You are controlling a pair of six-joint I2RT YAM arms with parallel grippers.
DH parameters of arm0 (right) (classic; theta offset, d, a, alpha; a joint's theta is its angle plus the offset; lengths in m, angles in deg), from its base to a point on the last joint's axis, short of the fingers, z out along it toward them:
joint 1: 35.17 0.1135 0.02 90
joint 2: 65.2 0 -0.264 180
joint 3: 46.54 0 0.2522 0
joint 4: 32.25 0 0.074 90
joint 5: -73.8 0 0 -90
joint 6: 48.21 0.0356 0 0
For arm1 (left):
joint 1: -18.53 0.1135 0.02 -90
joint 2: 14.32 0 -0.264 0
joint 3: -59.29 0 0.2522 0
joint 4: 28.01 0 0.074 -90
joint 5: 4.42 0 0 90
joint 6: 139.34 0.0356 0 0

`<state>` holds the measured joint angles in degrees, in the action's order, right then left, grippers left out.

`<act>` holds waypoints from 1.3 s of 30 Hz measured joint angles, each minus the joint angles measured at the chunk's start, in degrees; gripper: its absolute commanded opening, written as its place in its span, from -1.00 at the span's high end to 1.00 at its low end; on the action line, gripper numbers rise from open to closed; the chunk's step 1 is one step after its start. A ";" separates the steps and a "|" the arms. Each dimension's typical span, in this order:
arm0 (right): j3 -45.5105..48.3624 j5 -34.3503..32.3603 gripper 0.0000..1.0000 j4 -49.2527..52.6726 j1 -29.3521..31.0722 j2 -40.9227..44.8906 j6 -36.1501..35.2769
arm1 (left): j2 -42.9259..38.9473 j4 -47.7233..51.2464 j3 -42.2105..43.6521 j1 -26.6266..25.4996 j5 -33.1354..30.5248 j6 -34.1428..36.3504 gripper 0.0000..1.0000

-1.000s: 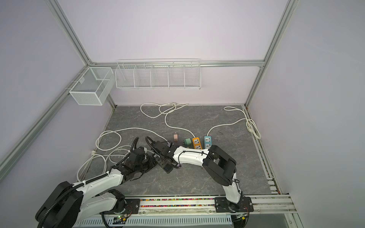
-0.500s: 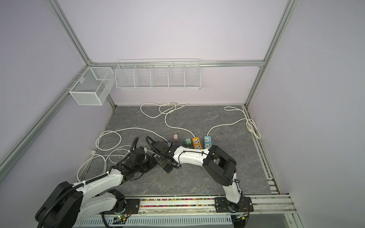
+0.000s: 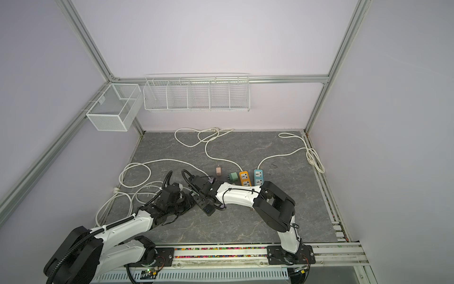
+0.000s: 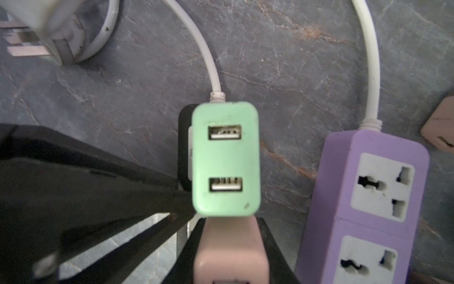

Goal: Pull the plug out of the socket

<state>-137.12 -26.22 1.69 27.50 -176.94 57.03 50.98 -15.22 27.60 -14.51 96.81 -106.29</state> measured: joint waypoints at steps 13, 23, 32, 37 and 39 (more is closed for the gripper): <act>3.89 1.07 0.41 -0.37 -1.09 9.90 1.75 | -0.04 1.05 -0.68 -0.02 0.00 0.04 0.60; 10.58 3.61 0.41 -0.76 -4.70 17.57 5.01 | -3.72 11.39 -3.04 -0.02 -0.26 1.62 0.54; 17.51 7.41 0.42 -2.49 -10.25 26.32 9.81 | -10.38 19.80 -6.78 -0.07 -0.92 3.85 0.48; 22.32 10.05 0.42 -3.06 -12.90 30.32 13.00 | -12.68 20.85 -8.04 -1.55 -2.40 4.48 0.39; 23.82 10.40 0.42 -3.21 -13.42 31.76 14.23 | -12.94 21.62 -8.63 -3.32 -3.87 4.76 0.37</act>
<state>-113.30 -15.82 -1.52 14.08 -145.19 71.26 38.04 6.39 18.96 -17.83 92.94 -101.53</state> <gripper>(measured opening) 0.306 0.307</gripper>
